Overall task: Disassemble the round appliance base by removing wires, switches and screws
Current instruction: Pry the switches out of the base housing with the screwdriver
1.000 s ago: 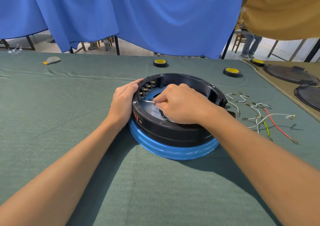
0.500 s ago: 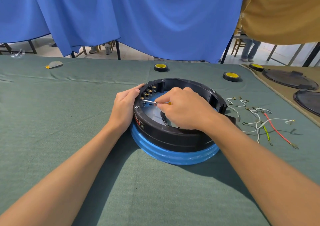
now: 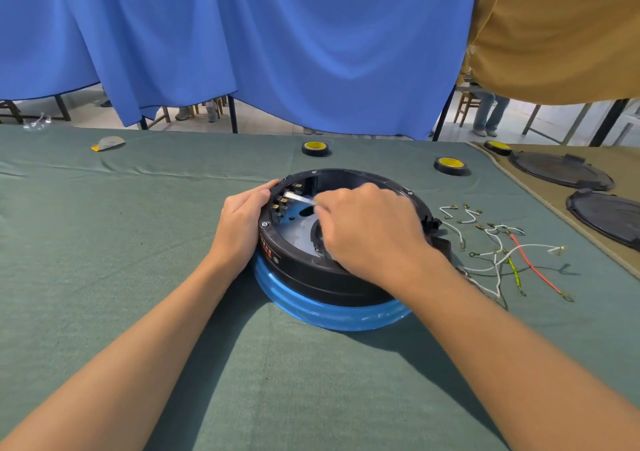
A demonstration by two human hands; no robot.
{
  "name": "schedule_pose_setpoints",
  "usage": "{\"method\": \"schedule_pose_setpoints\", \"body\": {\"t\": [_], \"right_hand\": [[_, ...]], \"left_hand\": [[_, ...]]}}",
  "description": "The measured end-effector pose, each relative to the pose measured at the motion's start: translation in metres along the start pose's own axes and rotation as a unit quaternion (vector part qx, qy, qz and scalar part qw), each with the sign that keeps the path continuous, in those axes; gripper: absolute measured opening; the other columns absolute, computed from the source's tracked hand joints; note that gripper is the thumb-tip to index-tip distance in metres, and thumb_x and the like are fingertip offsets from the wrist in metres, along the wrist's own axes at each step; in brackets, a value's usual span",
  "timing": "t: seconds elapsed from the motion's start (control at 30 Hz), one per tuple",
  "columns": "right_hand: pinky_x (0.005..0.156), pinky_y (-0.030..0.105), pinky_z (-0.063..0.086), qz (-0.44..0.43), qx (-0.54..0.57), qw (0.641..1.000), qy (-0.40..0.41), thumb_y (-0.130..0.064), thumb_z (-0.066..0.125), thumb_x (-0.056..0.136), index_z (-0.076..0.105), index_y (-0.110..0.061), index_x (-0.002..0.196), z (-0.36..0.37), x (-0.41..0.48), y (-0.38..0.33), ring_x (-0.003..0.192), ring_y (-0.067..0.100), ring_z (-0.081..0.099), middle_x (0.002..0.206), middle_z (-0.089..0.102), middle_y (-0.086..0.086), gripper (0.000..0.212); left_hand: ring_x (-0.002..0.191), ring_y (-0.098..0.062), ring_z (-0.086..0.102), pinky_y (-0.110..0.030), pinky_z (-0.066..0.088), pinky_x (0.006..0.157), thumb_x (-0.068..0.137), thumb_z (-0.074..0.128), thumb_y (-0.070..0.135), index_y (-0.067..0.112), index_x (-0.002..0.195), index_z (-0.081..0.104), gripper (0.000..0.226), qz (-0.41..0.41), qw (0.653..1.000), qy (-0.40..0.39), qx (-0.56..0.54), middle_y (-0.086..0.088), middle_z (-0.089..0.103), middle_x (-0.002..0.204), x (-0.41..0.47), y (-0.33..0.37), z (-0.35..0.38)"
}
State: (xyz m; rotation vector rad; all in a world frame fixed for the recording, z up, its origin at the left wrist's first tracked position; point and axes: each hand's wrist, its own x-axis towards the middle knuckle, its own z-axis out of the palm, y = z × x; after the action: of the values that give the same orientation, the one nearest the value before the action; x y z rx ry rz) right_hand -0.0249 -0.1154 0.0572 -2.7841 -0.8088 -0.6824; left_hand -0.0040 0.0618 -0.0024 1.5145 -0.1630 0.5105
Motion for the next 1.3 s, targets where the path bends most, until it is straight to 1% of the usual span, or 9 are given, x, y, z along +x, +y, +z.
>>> {"method": "schedule_pose_setpoints", "body": {"t": [0.07,0.17,0.33,0.53,0.73,0.9,1.07,1.2,1.3], "right_hand": [[0.053,0.032,0.031,0.059,-0.039,0.992,0.103,-0.038,0.05,0.092,0.059,-0.02,0.088,-0.007,-0.023,0.002,0.065,0.036,0.061,0.07,0.062,0.002,0.02],[0.058,0.035,0.034,0.144,-0.055,0.981,0.117,-0.047,0.054,0.087,0.058,-0.018,0.093,-0.005,-0.046,0.009,0.065,0.034,0.063,0.071,0.063,0.001,0.029],[0.065,0.035,0.032,0.159,0.002,0.972,0.175,-0.03,0.057,0.087,0.058,-0.016,0.093,0.01,-0.037,0.025,0.059,0.027,0.047,0.069,0.06,-0.001,0.016],[0.071,0.035,0.038,0.251,0.102,0.95,0.155,-0.026,0.049,0.094,0.046,-0.017,0.091,0.021,-0.015,0.05,0.072,0.022,0.051,0.083,0.056,0.0,0.01],[0.063,0.027,0.027,0.369,0.271,0.877,0.145,-0.026,0.064,0.085,0.029,-0.022,0.097,0.033,-0.024,0.034,0.068,0.008,0.038,0.101,0.039,0.001,0.038],[0.051,0.032,0.031,0.384,0.322,0.856,0.13,-0.016,0.061,0.078,0.051,-0.005,0.084,0.034,-0.003,0.052,0.088,0.03,0.05,0.079,0.057,0.01,0.016],[0.08,0.042,0.051,0.375,0.358,0.848,0.11,-0.016,0.068,0.076,0.061,-0.013,0.111,0.037,0.019,0.068,0.093,0.026,0.06,0.09,0.064,0.002,0.035],[0.092,0.047,0.05,0.338,0.372,0.863,0.055,-0.015,0.069,0.077,0.056,-0.017,0.121,0.04,0.039,0.086,0.103,0.028,0.061,0.105,0.066,0.005,0.046],[0.09,0.043,0.048,0.302,0.257,0.916,0.068,-0.023,0.062,0.087,0.058,-0.01,0.115,0.041,0.044,0.087,0.105,0.029,0.056,0.103,0.065,0.008,0.031]], "left_hand": [[0.096,-0.012,0.069,-0.018,0.051,0.076,0.092,0.04,0.014,0.039,0.089,0.077,0.045,-0.002,1.0,-0.008,0.007,0.005,0.075,0.097,0.0,-0.001,-0.003],[0.096,-0.012,0.069,-0.018,0.051,0.077,0.089,0.041,0.02,0.039,0.089,0.077,0.04,-0.011,1.0,-0.004,0.022,0.005,0.075,0.097,0.001,-0.002,-0.004],[0.105,-0.016,0.065,-0.035,0.047,0.096,0.084,0.044,0.025,0.03,0.101,0.073,0.034,-0.043,0.997,0.04,0.046,0.003,0.073,0.104,0.003,-0.007,-0.004],[0.116,-0.015,0.055,-0.04,0.042,0.104,0.094,0.046,0.014,0.013,0.126,0.058,0.034,-0.045,0.988,0.084,0.121,-0.002,0.062,0.124,0.002,-0.006,-0.005],[0.12,-0.02,0.054,-0.046,0.04,0.106,0.083,0.048,0.027,0.012,0.13,0.058,0.05,-0.07,0.984,0.104,0.126,-0.005,0.06,0.127,0.002,-0.005,-0.006],[0.08,-0.015,0.06,-0.034,0.049,0.07,0.072,0.051,0.029,0.018,0.1,0.066,0.033,-0.059,0.984,0.15,0.073,-0.003,0.065,0.092,0.002,-0.003,-0.01],[0.065,-0.005,0.057,-0.018,0.045,0.059,0.076,0.054,0.023,0.022,0.085,0.059,0.01,-0.049,0.981,0.176,0.065,0.005,0.061,0.079,0.004,-0.004,-0.012],[0.092,-0.016,0.054,-0.027,0.044,0.077,0.073,0.052,0.029,0.024,0.093,0.057,0.022,-0.035,0.976,0.17,0.133,-0.001,0.059,0.096,0.001,-0.006,-0.01],[0.117,-0.011,0.036,-0.019,0.028,0.094,0.088,0.052,0.023,0.022,0.114,0.06,0.027,0.029,0.954,0.149,0.259,0.006,0.049,0.122,-0.001,-0.006,-0.01]]}}
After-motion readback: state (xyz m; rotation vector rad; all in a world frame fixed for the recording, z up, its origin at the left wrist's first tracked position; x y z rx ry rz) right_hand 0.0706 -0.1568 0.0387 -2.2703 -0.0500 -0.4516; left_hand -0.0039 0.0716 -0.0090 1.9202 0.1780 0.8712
